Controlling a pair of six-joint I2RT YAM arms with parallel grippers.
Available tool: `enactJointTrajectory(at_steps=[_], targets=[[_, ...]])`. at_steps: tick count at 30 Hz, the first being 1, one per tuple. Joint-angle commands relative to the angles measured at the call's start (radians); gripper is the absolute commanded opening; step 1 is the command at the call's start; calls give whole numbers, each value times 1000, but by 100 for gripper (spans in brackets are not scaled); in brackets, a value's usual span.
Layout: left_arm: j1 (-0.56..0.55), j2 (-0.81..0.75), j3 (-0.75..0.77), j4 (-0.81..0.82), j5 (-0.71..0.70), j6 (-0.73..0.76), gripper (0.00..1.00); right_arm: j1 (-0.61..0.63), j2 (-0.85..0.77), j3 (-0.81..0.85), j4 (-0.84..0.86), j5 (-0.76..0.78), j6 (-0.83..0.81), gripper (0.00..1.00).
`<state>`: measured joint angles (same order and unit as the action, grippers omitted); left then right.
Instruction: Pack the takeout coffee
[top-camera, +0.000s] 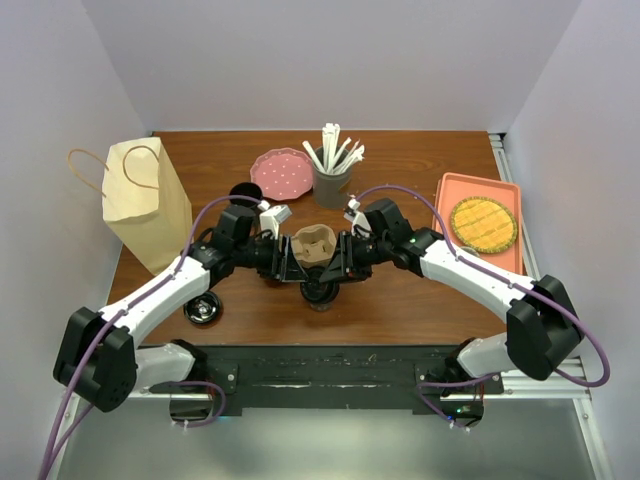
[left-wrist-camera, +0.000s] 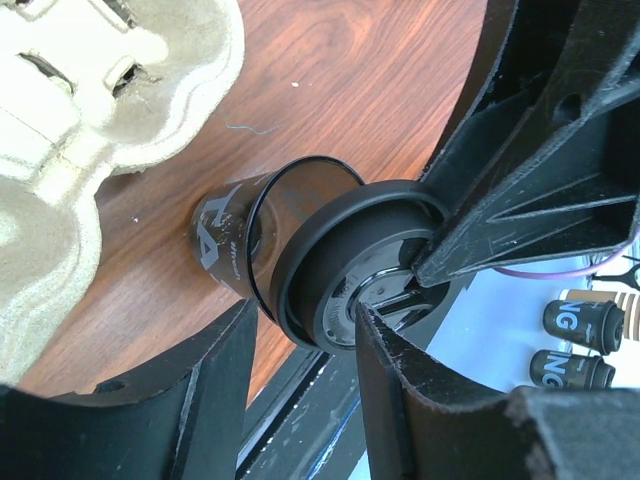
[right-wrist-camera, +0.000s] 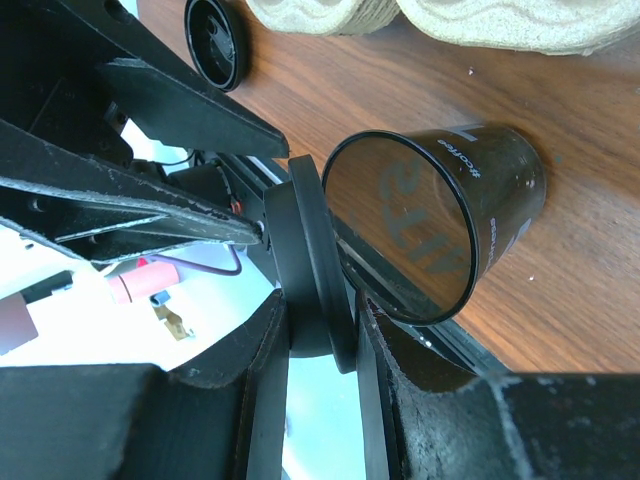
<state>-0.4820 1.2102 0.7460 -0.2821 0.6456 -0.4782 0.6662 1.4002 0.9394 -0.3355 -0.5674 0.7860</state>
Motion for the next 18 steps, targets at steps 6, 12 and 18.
enactJointTrajectory(at_steps=[6, 12, 18], targets=[[-18, 11, 4, -3, -21, 16, 47, -7, -3, -11, 12, 3, 7, 22], [-27, 14, 4, -3, -27, 15, 47, -5, -1, -17, 12, 9, 6, 25], [-30, 17, 7, -2, -27, 12, 47, -7, -6, -17, 15, 12, 12, 29]])
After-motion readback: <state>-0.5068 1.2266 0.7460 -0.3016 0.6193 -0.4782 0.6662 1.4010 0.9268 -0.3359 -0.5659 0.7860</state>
